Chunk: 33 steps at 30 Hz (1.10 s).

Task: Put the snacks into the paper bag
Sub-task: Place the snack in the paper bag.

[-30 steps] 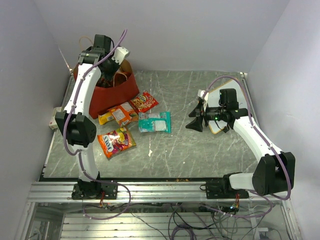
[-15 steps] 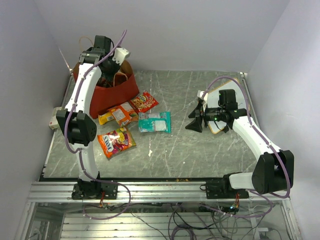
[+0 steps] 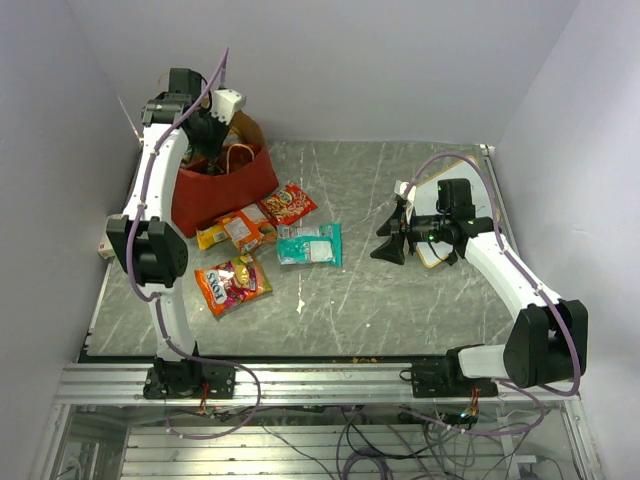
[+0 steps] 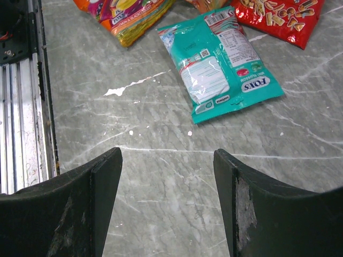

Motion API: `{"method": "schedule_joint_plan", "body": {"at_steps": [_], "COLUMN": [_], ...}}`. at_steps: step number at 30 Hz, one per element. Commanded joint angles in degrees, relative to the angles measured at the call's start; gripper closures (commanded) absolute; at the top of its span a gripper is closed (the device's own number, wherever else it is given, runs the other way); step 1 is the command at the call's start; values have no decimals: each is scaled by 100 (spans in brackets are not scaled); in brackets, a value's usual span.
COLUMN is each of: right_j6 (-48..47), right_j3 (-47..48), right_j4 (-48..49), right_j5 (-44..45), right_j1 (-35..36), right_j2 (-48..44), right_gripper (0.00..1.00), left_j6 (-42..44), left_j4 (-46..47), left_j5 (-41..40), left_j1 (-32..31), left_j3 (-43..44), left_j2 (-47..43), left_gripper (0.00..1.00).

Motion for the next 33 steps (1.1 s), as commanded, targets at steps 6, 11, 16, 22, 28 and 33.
{"method": "schedule_joint_plan", "body": {"at_steps": [6,11,16,22,28,33], "right_j6": [13,18,18,66,98,103], "right_j3": [-58,-67,-67,-75,-93,-100], "right_j4": [79,88,93,127,173,180], "right_j5": [-8,1,18,44,57,91], "right_j1": [-37,-34,-36,-35,-38,-38], "right_j2": [80,83,101,136,136,94], "right_gripper": [31,31,31,31,31,31], "left_j6": [18,29,27,-82,-229,-356], "left_j4": [-157,7,104,498,1316,1754], "left_j5": [80,-123,-307,-578,-919,-1161], "left_j1": [117,110,111,110,115,116], "left_j3": [51,-19,16,-245,-876,-1354], "left_j2": [227,88,-63,-522,-1290,-1860], "left_gripper": [78,67,60,40,21,14]}}
